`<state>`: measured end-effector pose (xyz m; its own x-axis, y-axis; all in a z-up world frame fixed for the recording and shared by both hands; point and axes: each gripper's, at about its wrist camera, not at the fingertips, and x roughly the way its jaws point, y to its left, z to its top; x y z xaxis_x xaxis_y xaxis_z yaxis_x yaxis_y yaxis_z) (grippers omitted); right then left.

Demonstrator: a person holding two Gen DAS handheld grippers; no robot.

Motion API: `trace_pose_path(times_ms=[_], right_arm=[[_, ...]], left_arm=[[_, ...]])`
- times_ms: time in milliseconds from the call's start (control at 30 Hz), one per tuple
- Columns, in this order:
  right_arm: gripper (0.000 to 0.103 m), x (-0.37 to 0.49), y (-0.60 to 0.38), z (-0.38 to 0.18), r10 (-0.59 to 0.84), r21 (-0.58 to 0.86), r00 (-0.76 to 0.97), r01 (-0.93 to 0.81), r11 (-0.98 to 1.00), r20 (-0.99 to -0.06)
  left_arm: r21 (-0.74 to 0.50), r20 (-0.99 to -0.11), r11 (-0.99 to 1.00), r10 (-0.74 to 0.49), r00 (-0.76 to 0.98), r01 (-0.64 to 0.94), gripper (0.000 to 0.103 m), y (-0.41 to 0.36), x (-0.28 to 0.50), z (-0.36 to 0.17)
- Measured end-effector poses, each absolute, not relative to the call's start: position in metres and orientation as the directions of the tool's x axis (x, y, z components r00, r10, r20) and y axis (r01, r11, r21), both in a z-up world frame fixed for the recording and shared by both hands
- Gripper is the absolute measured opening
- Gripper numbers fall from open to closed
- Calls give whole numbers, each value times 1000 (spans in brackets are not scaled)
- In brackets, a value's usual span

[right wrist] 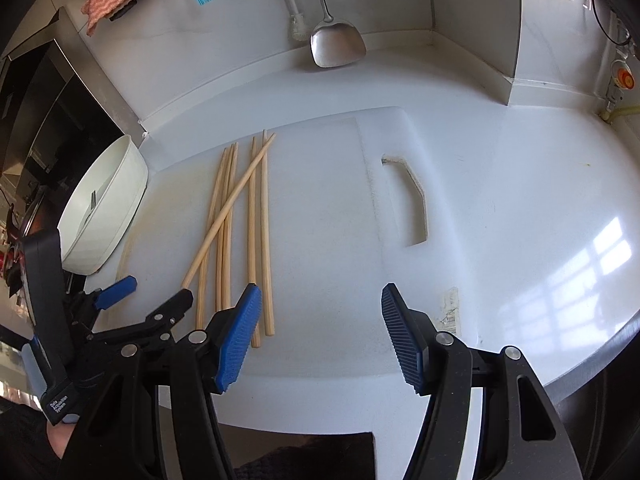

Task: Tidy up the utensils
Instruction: 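Push the right tool against the chopsticks to separate one chopstick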

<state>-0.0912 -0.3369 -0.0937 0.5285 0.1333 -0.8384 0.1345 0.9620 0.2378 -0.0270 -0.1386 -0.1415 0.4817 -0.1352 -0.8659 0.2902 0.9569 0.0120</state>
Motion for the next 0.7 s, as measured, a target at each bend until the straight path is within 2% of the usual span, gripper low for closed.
trace_pose_path(times_ms=[233,400,533,700], right_arm=[[60,-81,-345,-103,151,253,517,132,959,-842],[60,-76,-344,-110,150,253,506,142,957,-849],[60,-70,-337,-113,151,249,496,136,959,-855],[60,-58,-325,-114,153,234,491,108,966,-858]], left_arm=[[14,-839,956,-148,523,292,84,-141,-23,-143],[-34,-825,948,-206,525,318,64,-142,-22,-142],[-46,-817,949,-216,535,312,53,-140,-21,-141],[-79,-811,962,-213,544,260,23,-126,-15,-140]])
